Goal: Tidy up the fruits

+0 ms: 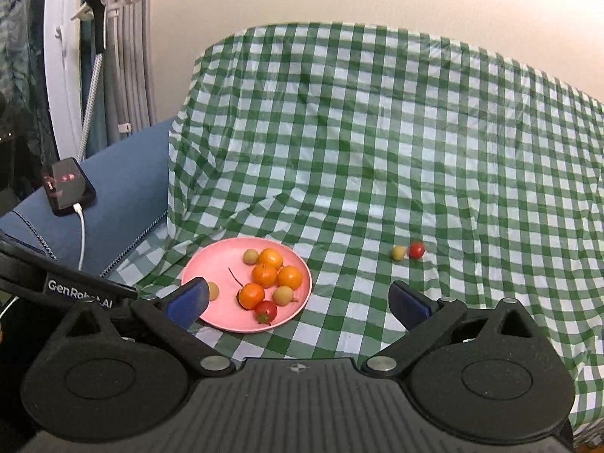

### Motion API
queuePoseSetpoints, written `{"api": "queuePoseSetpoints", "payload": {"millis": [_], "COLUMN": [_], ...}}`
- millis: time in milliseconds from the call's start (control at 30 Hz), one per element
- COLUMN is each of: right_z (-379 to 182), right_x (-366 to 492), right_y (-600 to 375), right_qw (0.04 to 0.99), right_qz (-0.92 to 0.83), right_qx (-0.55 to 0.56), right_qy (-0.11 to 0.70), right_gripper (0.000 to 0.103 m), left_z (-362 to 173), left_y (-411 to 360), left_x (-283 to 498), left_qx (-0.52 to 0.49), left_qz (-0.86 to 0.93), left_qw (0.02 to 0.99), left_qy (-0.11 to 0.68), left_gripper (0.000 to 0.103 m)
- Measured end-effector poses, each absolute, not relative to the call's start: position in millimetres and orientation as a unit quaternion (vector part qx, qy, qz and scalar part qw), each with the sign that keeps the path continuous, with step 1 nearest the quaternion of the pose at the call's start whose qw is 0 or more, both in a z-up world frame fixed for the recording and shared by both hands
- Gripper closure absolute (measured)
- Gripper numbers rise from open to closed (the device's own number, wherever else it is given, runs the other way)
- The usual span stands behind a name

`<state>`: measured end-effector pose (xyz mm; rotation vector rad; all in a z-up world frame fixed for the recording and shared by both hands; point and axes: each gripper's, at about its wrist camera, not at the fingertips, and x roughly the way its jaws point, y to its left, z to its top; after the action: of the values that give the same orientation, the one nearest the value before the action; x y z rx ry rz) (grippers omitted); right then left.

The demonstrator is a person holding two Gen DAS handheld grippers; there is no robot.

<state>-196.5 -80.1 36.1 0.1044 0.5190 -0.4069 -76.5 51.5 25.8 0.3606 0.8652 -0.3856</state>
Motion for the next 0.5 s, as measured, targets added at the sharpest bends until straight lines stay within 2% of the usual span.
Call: {"api": "queuePoseSetpoints", "payload": {"millis": [500], "right_z": [43.3], "right_x": [-211.2], "right_y": [-72.3], "right_qw": [0.948], "right_qz": [-0.206], "right_qx": [0.049], "right_qy": [0.239], "right_gripper": [0.001], "left_z": [34.2], "left_y": [57.2], "left_x": [-89.1], "left_qx": [0.171], "left_qz": [-0.188], "left_qw": [0.882], "left_qy": [0.398], "left_gripper": [0.0]}}
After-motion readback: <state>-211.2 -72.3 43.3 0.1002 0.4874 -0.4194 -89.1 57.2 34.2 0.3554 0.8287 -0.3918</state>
